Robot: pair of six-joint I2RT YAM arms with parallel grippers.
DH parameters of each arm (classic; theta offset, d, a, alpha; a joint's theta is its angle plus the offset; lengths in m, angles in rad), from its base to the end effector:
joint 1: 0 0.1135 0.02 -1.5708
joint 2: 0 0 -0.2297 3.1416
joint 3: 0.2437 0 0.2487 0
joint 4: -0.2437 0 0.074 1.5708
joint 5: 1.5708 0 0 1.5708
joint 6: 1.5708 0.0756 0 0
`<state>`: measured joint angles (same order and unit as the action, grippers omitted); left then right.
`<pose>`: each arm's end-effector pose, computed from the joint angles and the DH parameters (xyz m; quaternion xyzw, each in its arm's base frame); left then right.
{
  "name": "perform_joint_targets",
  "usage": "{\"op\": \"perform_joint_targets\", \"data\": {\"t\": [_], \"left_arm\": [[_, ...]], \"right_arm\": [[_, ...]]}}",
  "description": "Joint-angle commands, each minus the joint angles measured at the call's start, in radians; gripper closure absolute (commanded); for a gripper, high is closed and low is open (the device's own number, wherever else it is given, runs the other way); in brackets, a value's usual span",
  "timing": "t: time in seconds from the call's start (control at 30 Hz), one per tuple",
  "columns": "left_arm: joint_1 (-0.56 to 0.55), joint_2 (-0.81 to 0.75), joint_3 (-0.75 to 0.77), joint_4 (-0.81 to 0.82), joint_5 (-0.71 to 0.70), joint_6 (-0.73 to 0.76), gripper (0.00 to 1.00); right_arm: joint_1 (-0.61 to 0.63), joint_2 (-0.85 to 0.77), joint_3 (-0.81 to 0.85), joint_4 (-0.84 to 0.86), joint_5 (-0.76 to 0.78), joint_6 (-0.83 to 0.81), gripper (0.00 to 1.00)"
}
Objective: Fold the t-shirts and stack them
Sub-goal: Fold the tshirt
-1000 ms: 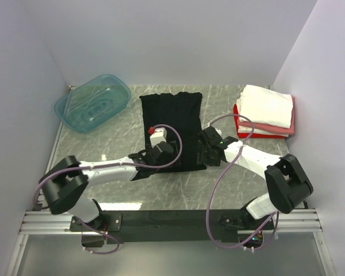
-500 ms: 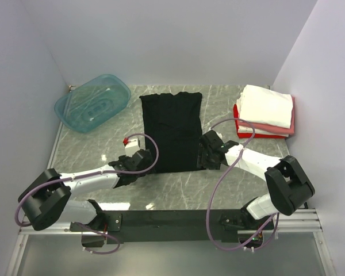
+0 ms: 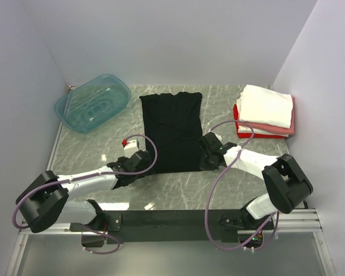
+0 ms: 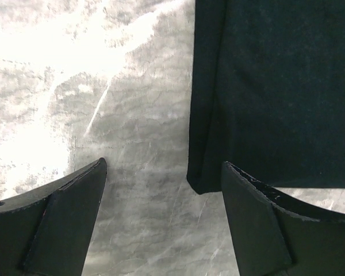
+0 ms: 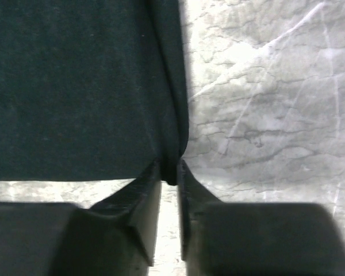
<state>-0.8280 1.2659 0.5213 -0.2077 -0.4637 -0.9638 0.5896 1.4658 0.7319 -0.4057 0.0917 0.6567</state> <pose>0.1949 -0.1622 0.0978 -0.1327 0.9202 -0.0945 0.3560 0.2347 0.1487 0.0892 0.0425 0.9749 0.0884 0.1997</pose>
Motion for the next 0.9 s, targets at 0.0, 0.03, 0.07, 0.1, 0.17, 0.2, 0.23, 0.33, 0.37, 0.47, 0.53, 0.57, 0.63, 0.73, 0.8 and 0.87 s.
{"op": "perform_joint_targets", "data": {"t": [0.0,0.03,0.07,0.1,0.17,0.2,0.23,0.33,0.37,0.47,0.53,0.57,0.63,0.73,0.8,0.87], "left_arm": [[0.003,-0.031,-0.02,0.002,0.033,-0.01,0.14],[0.003,-0.031,-0.024,0.008,0.042,-0.01,0.15],[0.004,-0.03,-0.033,0.027,0.062,-0.012,0.15],[0.003,-0.027,-0.04,0.036,0.071,-0.012,0.16],[0.003,-0.017,-0.049,0.05,0.088,-0.015,0.19],[0.003,-0.001,-0.049,0.053,0.089,-0.016,0.2],[0.003,0.009,-0.049,0.051,0.091,-0.019,0.21],[0.003,0.027,-0.053,0.067,0.109,-0.019,0.28],[0.003,0.024,-0.063,0.074,0.118,-0.019,0.31],[0.003,0.016,-0.084,0.116,0.155,-0.024,0.34],[0.003,0.02,-0.086,0.125,0.177,-0.027,0.35],[0.003,0.021,-0.081,0.122,0.178,-0.026,0.35],[0.003,0.029,-0.08,0.1,0.177,-0.029,0.37],[0.001,0.023,-0.083,0.091,0.197,-0.029,0.38],[0.001,0.01,-0.098,0.108,0.203,-0.036,0.42],[0.003,0.013,-0.109,0.11,0.201,-0.038,0.48]], "right_arm": [[0.009,0.01,-0.019,0.004,0.014,0.008,0.79],[0.01,0.01,-0.019,0.002,0.017,0.009,0.88],[0.012,0.008,-0.019,-0.001,0.017,0.009,0.92],[0.013,0.008,-0.017,0.001,0.017,0.011,0.95],[0.016,0.01,-0.017,-0.001,0.017,0.012,1.0],[0.018,0.013,-0.016,-0.002,0.016,0.012,1.0],[0.022,0.014,-0.014,-0.001,0.017,0.012,1.0],[0.026,0.021,-0.011,-0.002,0.019,0.014,1.0],[0.03,0.024,-0.009,-0.001,0.017,0.015,1.0],[0.038,0.03,-0.006,-0.001,0.022,0.018,1.0],[0.041,0.034,-0.005,-0.002,0.022,0.021,1.0],[0.044,0.034,-0.002,-0.004,0.025,0.021,1.0],[0.049,0.037,0.003,-0.005,0.028,0.023,1.0],[0.058,0.034,0.003,-0.008,0.031,0.026,1.0],[0.059,0.033,0.006,-0.012,0.031,0.026,1.0],[0.059,0.033,0.009,-0.01,0.029,0.027,1.0]]}}
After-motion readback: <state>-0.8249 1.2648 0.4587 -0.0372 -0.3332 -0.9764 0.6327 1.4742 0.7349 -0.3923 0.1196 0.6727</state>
